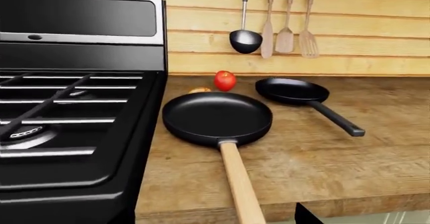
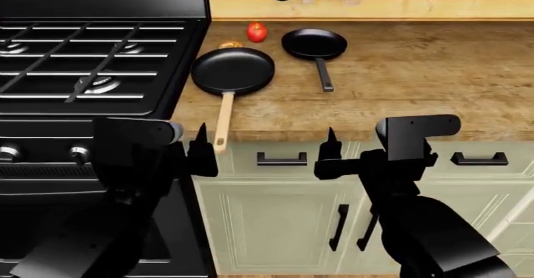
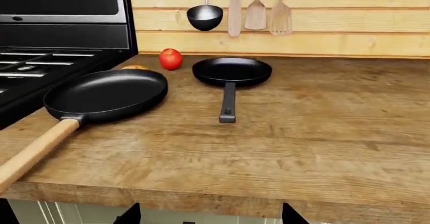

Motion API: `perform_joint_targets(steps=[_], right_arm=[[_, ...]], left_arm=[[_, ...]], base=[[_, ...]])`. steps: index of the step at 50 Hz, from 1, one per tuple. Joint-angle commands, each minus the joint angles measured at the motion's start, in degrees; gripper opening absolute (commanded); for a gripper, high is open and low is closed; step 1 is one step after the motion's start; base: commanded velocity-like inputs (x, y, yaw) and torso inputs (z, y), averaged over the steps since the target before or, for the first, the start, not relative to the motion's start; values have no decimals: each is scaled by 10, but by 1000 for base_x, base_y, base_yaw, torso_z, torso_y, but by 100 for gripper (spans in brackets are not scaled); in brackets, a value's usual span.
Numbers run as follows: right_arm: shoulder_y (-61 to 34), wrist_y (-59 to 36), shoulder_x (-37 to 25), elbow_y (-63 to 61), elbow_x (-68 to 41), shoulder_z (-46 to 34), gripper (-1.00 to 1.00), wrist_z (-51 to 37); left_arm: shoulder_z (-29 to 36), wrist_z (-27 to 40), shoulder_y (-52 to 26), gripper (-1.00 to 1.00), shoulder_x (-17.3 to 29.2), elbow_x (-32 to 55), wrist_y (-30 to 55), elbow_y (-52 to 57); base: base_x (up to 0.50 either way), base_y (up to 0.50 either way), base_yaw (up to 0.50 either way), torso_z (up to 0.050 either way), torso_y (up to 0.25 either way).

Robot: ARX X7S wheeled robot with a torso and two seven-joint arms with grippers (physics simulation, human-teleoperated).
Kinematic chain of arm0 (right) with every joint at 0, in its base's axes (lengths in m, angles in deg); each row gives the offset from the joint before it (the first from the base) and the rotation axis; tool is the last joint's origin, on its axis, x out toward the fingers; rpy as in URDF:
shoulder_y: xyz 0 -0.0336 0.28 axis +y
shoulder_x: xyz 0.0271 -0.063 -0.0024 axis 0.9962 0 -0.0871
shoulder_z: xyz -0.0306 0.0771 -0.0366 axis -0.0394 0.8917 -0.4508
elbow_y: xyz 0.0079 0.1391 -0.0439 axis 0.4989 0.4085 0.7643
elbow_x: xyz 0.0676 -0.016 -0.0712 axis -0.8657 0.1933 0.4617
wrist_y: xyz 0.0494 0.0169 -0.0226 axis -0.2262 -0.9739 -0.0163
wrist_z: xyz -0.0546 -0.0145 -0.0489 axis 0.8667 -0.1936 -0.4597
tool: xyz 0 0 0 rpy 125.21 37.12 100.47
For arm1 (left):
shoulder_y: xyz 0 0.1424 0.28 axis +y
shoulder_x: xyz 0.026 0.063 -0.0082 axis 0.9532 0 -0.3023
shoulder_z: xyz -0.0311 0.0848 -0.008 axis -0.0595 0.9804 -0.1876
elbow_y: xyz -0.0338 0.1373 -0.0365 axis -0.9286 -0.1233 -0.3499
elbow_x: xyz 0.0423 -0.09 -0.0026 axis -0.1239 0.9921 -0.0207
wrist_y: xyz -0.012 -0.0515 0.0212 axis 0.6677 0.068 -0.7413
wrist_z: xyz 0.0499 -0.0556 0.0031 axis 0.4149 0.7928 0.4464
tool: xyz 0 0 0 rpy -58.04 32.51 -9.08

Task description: Place both pans onto different burners. Then place the tomato and the sushi on different pans.

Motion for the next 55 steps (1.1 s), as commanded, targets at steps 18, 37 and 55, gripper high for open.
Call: perform_joint_targets(steps=[18, 37, 55], right_arm=[[-231, -130, -101, 68, 52, -165, 100, 46], [-254, -130, -104, 112, 57, -166, 100, 47], [-253, -127, -98, 121, 51, -160, 100, 46]], left_arm=[[222, -12, -314, 100, 123, -5, 275, -13], [225, -7, -328, 100, 123, -9, 261, -38], [230, -8, -335, 100, 126, -2, 259, -40]], base=[[0, 0, 0, 50, 28], [206, 0, 0, 13, 9], [500, 0, 0, 0, 0]])
